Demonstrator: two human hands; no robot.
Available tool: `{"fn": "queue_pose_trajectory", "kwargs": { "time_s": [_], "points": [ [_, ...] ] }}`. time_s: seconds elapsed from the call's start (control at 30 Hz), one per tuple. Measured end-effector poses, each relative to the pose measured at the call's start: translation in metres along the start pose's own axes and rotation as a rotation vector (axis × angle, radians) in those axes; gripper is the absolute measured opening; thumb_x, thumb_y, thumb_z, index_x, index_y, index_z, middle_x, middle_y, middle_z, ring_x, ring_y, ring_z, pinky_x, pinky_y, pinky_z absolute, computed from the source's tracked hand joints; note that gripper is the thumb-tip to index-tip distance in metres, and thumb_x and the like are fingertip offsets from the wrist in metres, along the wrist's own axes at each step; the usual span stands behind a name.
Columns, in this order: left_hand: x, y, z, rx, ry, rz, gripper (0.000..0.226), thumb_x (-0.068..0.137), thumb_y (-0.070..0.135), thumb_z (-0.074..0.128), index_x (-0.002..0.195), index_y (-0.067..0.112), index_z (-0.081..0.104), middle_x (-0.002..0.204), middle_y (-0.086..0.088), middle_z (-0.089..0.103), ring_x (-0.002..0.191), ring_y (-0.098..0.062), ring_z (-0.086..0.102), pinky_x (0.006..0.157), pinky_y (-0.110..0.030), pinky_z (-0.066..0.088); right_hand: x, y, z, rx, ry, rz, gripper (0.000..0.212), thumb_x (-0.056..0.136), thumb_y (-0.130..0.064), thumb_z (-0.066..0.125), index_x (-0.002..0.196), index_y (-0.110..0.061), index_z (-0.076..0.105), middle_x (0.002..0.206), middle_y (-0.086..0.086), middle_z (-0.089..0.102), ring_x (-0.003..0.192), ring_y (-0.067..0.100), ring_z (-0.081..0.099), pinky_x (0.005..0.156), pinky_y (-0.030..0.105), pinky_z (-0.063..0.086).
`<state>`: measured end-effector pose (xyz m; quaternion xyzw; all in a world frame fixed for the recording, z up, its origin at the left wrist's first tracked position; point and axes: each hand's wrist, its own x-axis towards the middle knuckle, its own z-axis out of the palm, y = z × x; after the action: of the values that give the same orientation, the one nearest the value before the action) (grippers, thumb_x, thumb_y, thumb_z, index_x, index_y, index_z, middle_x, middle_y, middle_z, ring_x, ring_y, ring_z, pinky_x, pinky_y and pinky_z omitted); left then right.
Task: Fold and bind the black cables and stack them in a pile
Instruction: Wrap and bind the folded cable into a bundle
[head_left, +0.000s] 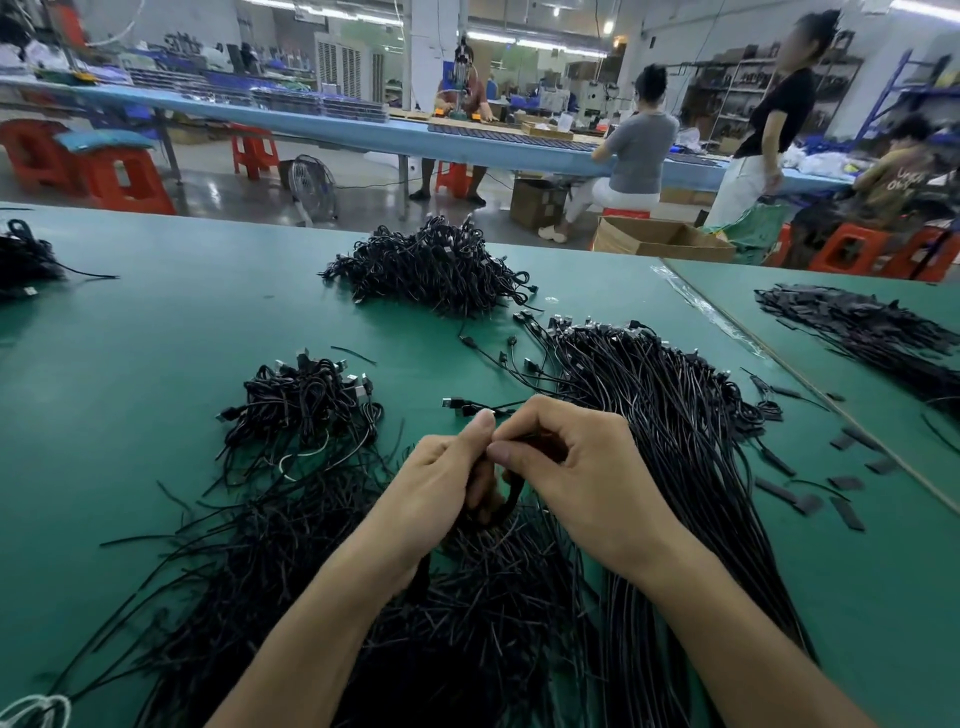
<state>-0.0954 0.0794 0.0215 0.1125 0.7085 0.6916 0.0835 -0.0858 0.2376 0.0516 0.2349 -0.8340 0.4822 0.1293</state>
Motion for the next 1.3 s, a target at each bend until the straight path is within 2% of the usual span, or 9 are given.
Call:
{"fn": "queue_pose_trajectory", "kwargs": {
  "time_s": [0.07, 0.17, 0.27, 0.37, 0.5, 0.57, 0.73, 0.87, 1.3],
  "points": [
    [0.001, 0.0, 0.001, -0.021, 0.079, 0.032, 0.052, 0.104, 0.037, 0.044, 0.068, 0.002, 0.056, 0.067, -0.016, 0.055, 0.066, -0.028, 0.051, 0.065, -0.03, 0.046, 0.0, -0.001, 0.0, 0.011, 0.021, -0.012, 0.014, 0.086, -0.013, 0.075, 0.084, -0.027, 0.072, 0.077, -0.016, 0.07, 0.074, 0.006, 0.068, 0.066, 0.01, 0.048],
    [-0.004, 0.009, 0.004, -0.333, -0.113, -0.08, 0.041, 0.106, 0.033, 0.037, 0.101, 0.006, 0.067, 0.1, -0.024, 0.068, 0.084, -0.032, 0.068, 0.073, -0.046, 0.06, 0.001, -0.002, 0.004, 0.071, 0.03, -0.02, 0.014, 0.085, -0.018, 0.075, 0.086, -0.031, 0.071, 0.08, -0.015, 0.071, 0.074, 0.011, 0.07, 0.064, 0.021, 0.055],
    [-0.009, 0.01, 0.006, -0.383, -0.266, -0.21, 0.072, 0.102, 0.059, 0.026, 0.081, 0.014, 0.077, 0.067, -0.012, 0.069, 0.052, -0.021, 0.065, 0.045, -0.028, 0.053, 0.004, -0.003, 0.006, 0.112, 0.037, -0.017, 0.012, 0.086, -0.019, 0.074, 0.086, -0.03, 0.07, 0.074, -0.01, 0.07, 0.057, 0.011, 0.066, 0.053, 0.023, 0.051],
    [-0.007, 0.004, 0.005, -0.183, -0.137, -0.22, 0.08, 0.094, 0.072, 0.028, 0.056, 0.015, 0.069, 0.044, -0.003, 0.052, 0.029, -0.011, 0.038, 0.033, -0.016, 0.028, 0.005, 0.001, 0.005, 0.055, 0.064, -0.034, 0.013, 0.085, -0.015, 0.076, 0.085, -0.027, 0.071, 0.077, -0.012, 0.071, 0.057, 0.007, 0.066, 0.057, 0.018, 0.051],
    [-0.001, -0.004, -0.002, -0.083, 0.059, -0.148, 0.065, 0.095, 0.065, 0.037, 0.06, 0.018, 0.065, 0.044, 0.002, 0.041, 0.031, -0.01, 0.027, 0.033, -0.016, 0.02, 0.001, 0.011, 0.005, -0.028, 0.017, 0.142, 0.023, 0.082, -0.034, 0.08, 0.102, -0.03, 0.069, 0.079, -0.01, 0.07, 0.068, 0.006, 0.064, 0.066, 0.02, 0.051],
    [0.002, -0.005, -0.008, -0.142, 0.149, -0.123, 0.059, 0.094, 0.062, 0.042, 0.057, 0.02, 0.061, 0.043, 0.004, 0.039, 0.031, -0.009, 0.027, 0.031, -0.016, 0.02, -0.003, 0.018, 0.0, -0.126, -0.138, 0.283, 0.037, 0.078, -0.049, 0.078, 0.107, -0.031, 0.064, 0.086, -0.009, 0.066, 0.074, 0.0, 0.061, 0.068, 0.018, 0.052],
    [0.006, -0.004, -0.018, -0.264, 0.343, -0.082, 0.062, 0.1, 0.048, 0.046, 0.044, 0.024, 0.054, 0.041, 0.003, 0.033, 0.03, -0.009, 0.023, 0.031, -0.015, 0.02, -0.017, 0.033, 0.0, -0.443, -0.551, 0.424, 0.026, 0.081, -0.046, 0.078, 0.095, -0.026, 0.069, 0.087, -0.01, 0.067, 0.079, 0.002, 0.063, 0.076, 0.024, 0.057],
    [0.009, -0.003, -0.023, -0.285, 0.412, -0.08, 0.06, 0.099, 0.04, 0.054, 0.042, 0.021, 0.052, 0.039, 0.002, 0.031, 0.029, -0.01, 0.021, 0.033, -0.018, 0.017, -0.022, 0.038, 0.013, -0.499, -0.535, 0.467, 0.021, 0.086, -0.05, 0.07, 0.089, -0.029, 0.067, 0.097, -0.004, 0.063, 0.09, 0.01, 0.061, 0.084, 0.039, 0.057],
    [0.007, -0.005, -0.019, -0.311, 0.402, -0.067, 0.064, 0.098, 0.056, 0.045, 0.043, 0.024, 0.055, 0.045, 0.006, 0.036, 0.034, -0.006, 0.024, 0.031, -0.018, 0.019, -0.021, 0.031, 0.026, -0.557, -0.504, 0.395, 0.018, 0.093, -0.044, 0.063, 0.098, -0.028, 0.07, 0.094, -0.002, 0.06, 0.095, 0.021, 0.061, 0.083, 0.037, 0.053]
  ]
}}
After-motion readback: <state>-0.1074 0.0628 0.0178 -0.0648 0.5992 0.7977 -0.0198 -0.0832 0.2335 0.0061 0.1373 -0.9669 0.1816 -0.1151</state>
